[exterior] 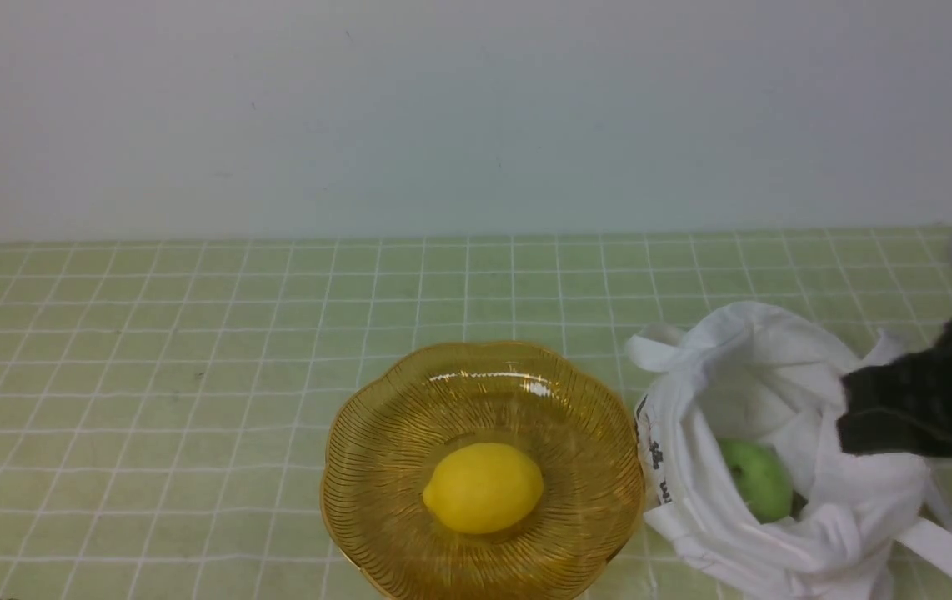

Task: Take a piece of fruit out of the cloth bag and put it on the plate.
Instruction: Use the right arm to grab an apple from the bag

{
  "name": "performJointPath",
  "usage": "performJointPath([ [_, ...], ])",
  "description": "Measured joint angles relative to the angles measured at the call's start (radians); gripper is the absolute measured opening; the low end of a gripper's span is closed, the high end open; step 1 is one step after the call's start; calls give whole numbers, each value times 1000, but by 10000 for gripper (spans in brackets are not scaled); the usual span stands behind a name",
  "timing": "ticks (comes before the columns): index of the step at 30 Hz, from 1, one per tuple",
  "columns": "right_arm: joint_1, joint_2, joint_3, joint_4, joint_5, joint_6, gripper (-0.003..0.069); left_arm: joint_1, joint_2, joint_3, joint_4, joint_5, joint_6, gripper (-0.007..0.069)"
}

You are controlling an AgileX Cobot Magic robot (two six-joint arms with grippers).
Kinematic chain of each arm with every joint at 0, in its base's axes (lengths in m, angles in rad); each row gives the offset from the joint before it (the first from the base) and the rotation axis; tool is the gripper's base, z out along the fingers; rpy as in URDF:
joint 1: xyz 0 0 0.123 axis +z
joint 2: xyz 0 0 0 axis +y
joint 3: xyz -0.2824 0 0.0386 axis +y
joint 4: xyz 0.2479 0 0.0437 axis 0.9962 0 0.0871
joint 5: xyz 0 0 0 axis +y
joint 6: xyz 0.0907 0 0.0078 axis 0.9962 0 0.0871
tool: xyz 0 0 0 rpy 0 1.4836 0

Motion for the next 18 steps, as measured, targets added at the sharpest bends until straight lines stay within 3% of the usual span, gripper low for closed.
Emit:
performJointPath([
  [4,83,167,-112,-31,66,-22,25,0,0,0,0,0,0,-8],
  [7,117,226,-174,-86,68,36,32,0,0,0,0,0,0,-8],
  [14,122,233,-199,-264,-8,235,59,0,0,0,0,0,0,-8],
  [18,122,233,-199,-277,-21,252,115,0,0,0,0,0,0,-8],
])
